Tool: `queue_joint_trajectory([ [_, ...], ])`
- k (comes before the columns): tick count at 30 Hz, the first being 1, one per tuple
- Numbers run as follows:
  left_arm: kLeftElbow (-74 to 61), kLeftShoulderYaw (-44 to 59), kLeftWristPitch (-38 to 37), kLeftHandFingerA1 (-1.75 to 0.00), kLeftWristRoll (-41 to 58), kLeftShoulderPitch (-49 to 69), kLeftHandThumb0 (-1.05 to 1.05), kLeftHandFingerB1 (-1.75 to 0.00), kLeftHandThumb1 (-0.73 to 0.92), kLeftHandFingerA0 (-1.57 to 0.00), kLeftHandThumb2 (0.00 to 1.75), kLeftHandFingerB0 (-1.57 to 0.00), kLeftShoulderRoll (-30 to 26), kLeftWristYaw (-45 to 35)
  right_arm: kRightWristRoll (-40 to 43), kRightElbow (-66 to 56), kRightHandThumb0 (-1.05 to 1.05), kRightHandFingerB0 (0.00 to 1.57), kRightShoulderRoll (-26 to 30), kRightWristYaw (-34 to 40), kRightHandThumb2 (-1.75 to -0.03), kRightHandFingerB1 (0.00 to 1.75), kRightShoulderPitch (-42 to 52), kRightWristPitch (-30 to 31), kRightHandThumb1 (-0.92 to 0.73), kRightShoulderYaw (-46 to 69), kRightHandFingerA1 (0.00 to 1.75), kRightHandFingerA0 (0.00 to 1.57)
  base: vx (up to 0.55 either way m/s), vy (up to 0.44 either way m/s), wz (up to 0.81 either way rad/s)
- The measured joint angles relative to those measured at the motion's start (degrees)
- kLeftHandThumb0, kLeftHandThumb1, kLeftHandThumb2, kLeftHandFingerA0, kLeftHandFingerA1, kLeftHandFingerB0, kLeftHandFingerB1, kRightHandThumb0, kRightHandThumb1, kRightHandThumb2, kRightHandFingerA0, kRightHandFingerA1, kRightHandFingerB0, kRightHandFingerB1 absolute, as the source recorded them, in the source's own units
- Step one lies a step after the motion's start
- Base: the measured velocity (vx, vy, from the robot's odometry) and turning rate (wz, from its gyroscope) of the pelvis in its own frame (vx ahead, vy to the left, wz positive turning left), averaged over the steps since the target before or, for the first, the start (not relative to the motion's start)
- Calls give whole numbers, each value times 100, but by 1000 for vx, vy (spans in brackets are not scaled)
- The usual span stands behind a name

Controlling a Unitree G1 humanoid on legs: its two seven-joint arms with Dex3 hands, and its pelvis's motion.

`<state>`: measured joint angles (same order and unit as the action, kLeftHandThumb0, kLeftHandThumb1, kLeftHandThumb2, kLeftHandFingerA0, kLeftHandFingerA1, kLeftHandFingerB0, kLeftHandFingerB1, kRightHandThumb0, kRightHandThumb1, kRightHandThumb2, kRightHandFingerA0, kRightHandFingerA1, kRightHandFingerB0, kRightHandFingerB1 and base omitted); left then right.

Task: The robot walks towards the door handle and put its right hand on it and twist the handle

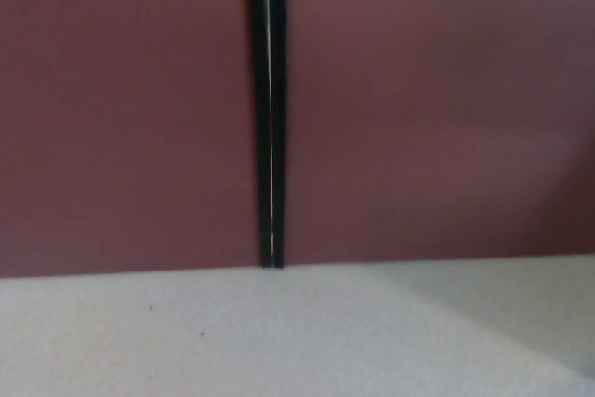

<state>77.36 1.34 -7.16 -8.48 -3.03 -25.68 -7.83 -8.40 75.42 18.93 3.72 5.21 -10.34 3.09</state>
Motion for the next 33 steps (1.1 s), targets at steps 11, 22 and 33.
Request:
queue_joint_trajectory([
  [11, 27, -9, -18, -49, -9, 155, -34, -43, 58, -58, 70, -39, -1, -1, 0, 16, -22, 48, -2, -14, -62, 39, 126, -33, -72, -28, 44, 62, 215, 29, 6],
  [22, 15, -52, -48, -49, -61, 129, -34, -43, 58, -57, 70, -39, 56, -2, -21, -10, -22, 48, 65, -8, -62, 38, 55, -42, -74, -127, 43, 62, 409, 60, -12],
  [33, 11, -71, -64, -49, -108, 151, -35, -43, 58, -57, 70, -39, 16, -8, 0, 34, -22, 48, 10, -41, -62, 39, -13, 13, -73, -78, 43, 62, 232, 186, 4],
])
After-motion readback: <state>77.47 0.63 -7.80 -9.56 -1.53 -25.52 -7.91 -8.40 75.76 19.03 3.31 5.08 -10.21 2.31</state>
